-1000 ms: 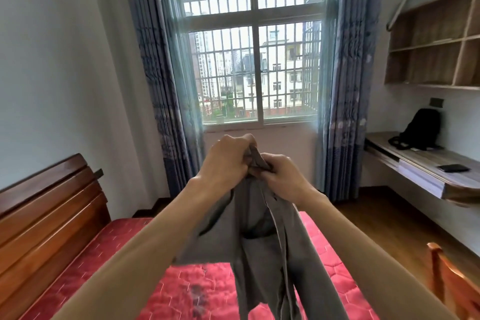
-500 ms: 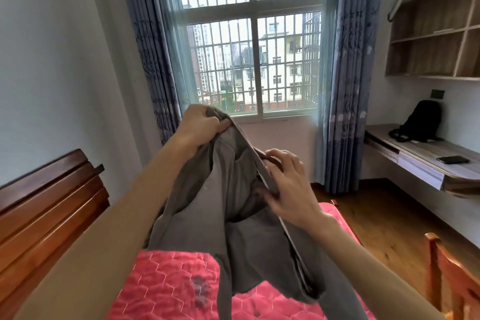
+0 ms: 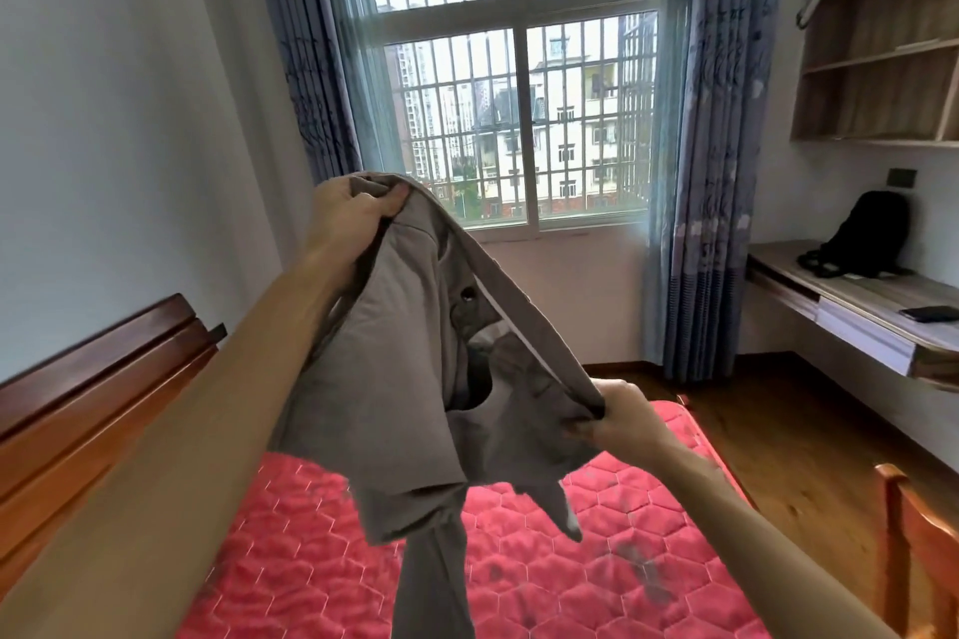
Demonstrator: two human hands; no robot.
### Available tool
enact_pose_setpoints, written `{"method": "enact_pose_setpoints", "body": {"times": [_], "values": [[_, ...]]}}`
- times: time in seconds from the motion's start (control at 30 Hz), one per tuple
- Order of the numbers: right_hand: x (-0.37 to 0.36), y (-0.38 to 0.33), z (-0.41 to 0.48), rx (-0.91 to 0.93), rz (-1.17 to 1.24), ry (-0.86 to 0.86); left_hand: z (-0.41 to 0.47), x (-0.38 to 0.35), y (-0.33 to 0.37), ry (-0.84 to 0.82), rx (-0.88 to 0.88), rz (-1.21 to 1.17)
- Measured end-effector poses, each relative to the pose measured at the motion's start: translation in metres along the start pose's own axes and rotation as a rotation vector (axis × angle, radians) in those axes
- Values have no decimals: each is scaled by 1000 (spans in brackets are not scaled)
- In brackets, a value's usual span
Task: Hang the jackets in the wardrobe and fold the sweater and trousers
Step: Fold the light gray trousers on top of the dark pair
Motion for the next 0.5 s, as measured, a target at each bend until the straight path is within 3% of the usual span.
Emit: {"method": "enact_pose_setpoints", "body": {"times": [0.2,0.33,0.5], "values": [[86,-24,32,45,-4,215,10,56,22,-31,-510,643],[145,-72,43,160,120,545,8,89,7,-113,-538,761],[146,-91,45,254,83,511,-4,84,-19,-202,-433,746]]}}
Point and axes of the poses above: each hand's wrist, its own z-axis towards the middle knuckle, its own x-axis out of the back of the hand, y = z × x, the point moved 2 cm from there along z, towards the middle knuckle, and after that the axes turned 1 degree about -y, right-handed, at the moved point
